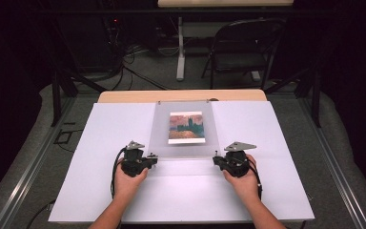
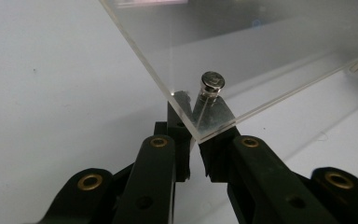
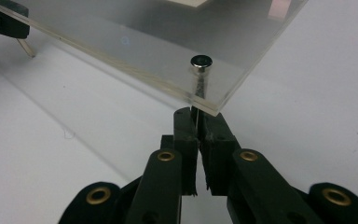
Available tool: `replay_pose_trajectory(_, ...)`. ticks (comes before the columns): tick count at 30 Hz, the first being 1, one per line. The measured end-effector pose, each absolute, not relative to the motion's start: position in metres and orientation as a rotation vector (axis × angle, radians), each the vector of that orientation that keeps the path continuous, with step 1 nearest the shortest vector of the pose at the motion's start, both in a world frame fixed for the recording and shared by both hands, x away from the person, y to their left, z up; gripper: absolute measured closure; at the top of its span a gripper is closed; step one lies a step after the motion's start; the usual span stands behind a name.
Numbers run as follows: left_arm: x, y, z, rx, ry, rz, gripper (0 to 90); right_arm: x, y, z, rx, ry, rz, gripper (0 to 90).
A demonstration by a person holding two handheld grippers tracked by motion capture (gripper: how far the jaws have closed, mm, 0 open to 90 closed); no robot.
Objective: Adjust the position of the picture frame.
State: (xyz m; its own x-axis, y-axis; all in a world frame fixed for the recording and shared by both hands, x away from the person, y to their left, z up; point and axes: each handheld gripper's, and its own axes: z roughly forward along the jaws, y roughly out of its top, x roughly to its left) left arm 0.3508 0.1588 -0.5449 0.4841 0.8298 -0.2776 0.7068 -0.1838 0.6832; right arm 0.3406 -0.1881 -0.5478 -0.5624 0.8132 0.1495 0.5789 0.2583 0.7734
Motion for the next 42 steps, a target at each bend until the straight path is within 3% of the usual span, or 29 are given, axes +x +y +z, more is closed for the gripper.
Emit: replay_pose_trajectory(42,0.3512,0.1587,-0.5488,1.924,1.266,0.183,81.7,0.3404,-0.1915,-0.5552,1.327,2.231,1.230,83.7)
